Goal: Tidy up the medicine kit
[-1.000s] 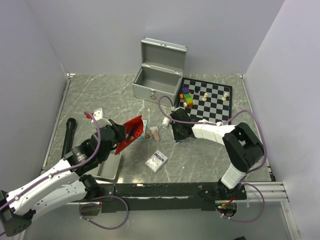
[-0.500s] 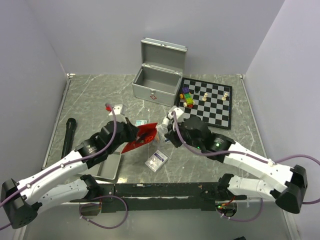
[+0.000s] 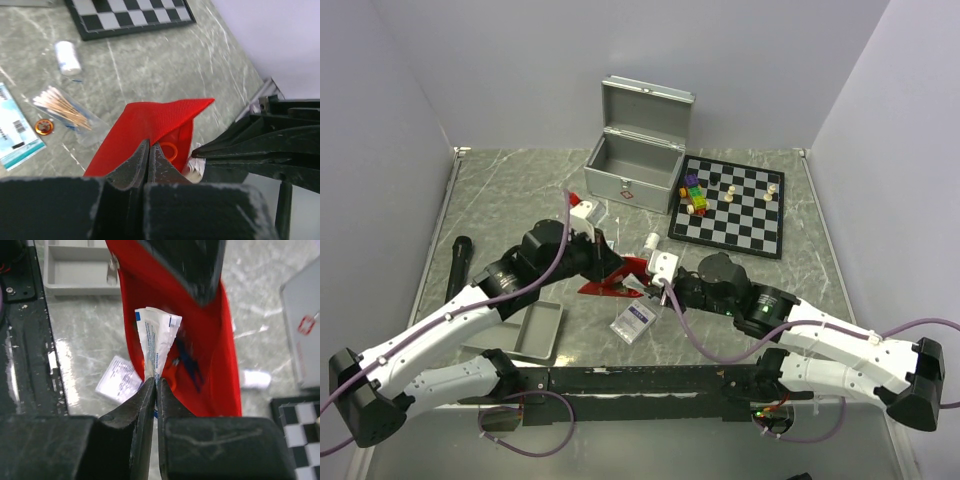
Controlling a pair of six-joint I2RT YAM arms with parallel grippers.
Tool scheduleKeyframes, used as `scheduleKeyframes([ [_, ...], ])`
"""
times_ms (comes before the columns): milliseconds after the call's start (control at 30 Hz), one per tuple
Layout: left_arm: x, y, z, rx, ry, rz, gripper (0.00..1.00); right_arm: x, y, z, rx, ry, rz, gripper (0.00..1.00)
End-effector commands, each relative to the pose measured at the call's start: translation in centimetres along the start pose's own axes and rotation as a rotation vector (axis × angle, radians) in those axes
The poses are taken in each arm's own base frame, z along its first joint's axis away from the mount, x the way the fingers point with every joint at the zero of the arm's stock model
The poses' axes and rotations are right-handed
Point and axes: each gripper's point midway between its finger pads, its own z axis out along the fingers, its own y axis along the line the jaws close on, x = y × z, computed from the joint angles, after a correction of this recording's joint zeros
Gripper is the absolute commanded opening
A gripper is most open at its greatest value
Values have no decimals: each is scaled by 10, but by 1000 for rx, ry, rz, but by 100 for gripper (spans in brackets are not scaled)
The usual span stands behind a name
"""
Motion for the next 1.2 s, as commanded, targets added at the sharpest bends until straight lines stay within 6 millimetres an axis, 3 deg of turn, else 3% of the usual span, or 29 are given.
scheduleKeyframes([
  [0,-10,-27,-3,127,19,53,1,-40,-11,-5,53,-117,-158,10],
  [100,-8,-25,-2,119,31,56,1,-46,-11,-6,61,-124,-212,9],
  [300,-7,-31,-2,156,36,54,1,-26,-16,9,83,-3,-288,11],
  [400,-6,-32,-2,164,37,58,1,-19,-17,14,94,28,-295,23],
  [500,-10,-27,-3,135,16,53,1,-22,-19,14,107,34,-276,46],
  [600,-15,-11,-2,46,-19,33,1,-37,-21,8,136,-39,-246,60],
  [700,-22,15,-2,-65,-59,-17,1,-56,-25,-2,173,-116,-189,64],
  [800,-26,44,-7,-192,-100,-79,1,-76,-44,-18,294,-201,-93,65],
  [867,-36,83,-21,-392,-188,-143,1,-78,-64,-27,396,-242,12,68],
  [933,-40,112,-40,-550,-259,-203,1,-62,-87,-26,454,-200,155,68],
  [1000,-46,127,-61,-638,-340,-247,1,-36,-103,-17,466,-113,327,68],
  [1067,-52,133,-80,-680,-419,-273,1,-11,-112,-4,467,-32,480,67],
  [1167,-64,133,-105,-696,-534,-301,1,18,-112,22,459,83,576,66],
])
